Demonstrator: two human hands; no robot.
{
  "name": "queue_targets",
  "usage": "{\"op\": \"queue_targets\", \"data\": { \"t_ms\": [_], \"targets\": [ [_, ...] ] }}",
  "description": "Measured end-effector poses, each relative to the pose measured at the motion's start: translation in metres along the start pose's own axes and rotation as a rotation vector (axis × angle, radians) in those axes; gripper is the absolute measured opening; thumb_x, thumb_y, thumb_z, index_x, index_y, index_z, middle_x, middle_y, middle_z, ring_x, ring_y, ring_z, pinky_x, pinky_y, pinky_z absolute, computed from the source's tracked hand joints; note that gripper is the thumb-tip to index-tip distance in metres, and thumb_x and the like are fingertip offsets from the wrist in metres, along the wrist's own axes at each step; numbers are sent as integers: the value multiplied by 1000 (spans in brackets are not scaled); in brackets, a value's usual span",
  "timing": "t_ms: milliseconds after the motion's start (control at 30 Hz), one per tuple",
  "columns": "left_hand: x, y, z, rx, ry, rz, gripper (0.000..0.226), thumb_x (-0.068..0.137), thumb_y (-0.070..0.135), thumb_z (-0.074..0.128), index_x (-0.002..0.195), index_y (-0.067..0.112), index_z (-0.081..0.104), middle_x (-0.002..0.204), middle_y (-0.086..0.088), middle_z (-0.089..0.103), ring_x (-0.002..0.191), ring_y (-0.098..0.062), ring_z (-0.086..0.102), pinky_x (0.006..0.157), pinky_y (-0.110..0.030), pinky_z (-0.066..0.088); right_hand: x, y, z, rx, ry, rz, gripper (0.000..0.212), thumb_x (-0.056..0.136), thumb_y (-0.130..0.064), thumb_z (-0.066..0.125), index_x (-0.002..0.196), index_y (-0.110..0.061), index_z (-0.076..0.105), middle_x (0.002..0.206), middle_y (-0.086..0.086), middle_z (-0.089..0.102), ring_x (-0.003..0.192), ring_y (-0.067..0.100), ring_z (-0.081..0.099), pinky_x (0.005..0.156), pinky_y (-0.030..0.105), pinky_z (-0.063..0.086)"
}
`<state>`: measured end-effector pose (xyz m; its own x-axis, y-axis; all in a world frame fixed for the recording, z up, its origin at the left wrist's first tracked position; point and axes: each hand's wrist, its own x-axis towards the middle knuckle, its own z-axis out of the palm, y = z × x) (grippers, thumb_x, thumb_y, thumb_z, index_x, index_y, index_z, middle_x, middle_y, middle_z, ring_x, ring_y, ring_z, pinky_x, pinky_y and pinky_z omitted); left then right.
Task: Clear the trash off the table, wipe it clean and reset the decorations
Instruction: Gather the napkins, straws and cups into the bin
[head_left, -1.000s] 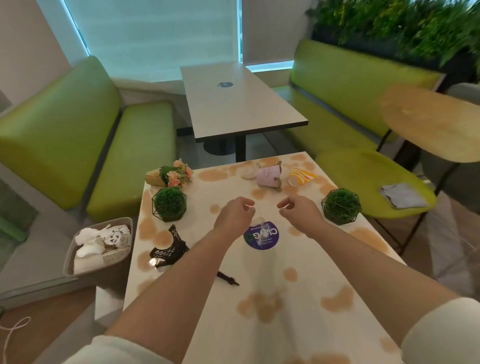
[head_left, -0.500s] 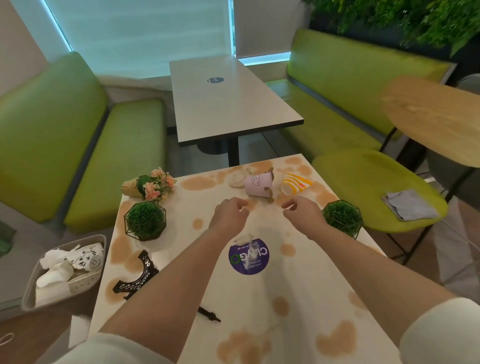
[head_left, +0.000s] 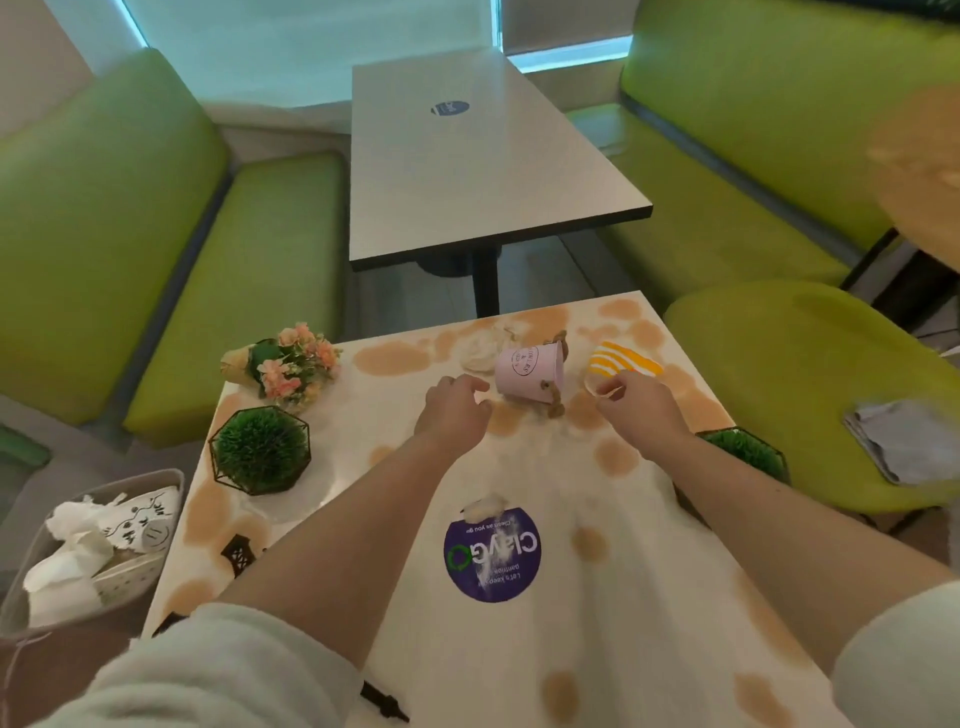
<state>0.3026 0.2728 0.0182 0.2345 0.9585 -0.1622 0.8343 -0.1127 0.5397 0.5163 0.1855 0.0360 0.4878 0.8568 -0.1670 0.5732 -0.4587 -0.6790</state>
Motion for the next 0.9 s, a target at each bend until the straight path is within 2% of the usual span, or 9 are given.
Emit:
{"op": "queue_targets", "data": {
  "t_ms": [100,167,233,333,500,600,800,900],
  "targets": [
    [20,6,11,25,22,-22,34,98,30,50,131,26,54,134,-4,48,127,-25,41,101,-41,42,32,9,0,-10,-6,-4,23,90,-29,62,111,-20,64,104,1,59,71,14,54,44,23,38],
    [34,10,17,20,39,-37,33,99,28,47,131,26,54,134,-4,47,128,-25,38,100,-40,40,52,14,1,-46,0,-31,29,87,-35,66,111,-20,65,110,5,58,91,22,57,48,29,45],
    [54,12,24,-6,80,-73,33,99,23,46,130,26,54,134,-4,46,128,-24,38,100,-38,39,76,21,1,-143,-17,-60,40,84,-40,70,117,-19,62,117,8,55,114,28,48,54,30,43],
    [79,7,31,-18,136,-116,34,97,19,47,130,25,54,133,-4,48,127,-24,40,99,-38,40,100,30,-1,-244,-58,-47,59,81,-44,73,131,-20,54,130,10,48,125,30,36,70,30,39],
    [114,3,47,51,85,-91,36,99,23,48,134,25,51,140,-6,42,133,-25,32,100,-41,38,136,49,5,-343,-148,-61,87,72,-62,74,142,-23,40,137,10,44,129,31,30,90,38,39],
    [129,-2,50,67,70,-36,38,99,20,51,136,24,50,143,-7,39,136,-27,27,103,-41,35,148,54,11,-361,-177,-58,98,65,-69,74,144,-27,35,140,6,43,131,30,29,99,42,35],
    [150,-7,48,170,50,25,44,97,25,55,140,30,48,155,-5,31,140,-29,20,107,-40,31,155,61,21,-407,-144,-107,99,62,-70,72,144,-33,31,141,5,40,130,29,30,102,41,26],
    [155,-13,50,274,54,18,45,94,32,57,138,36,48,149,-2,43,135,-29,29,103,-41,35,156,62,24,-431,-127,-117,96,63,-69,71,143,-35,31,139,6,40,129,28,31,103,41,24]
  ]
}}
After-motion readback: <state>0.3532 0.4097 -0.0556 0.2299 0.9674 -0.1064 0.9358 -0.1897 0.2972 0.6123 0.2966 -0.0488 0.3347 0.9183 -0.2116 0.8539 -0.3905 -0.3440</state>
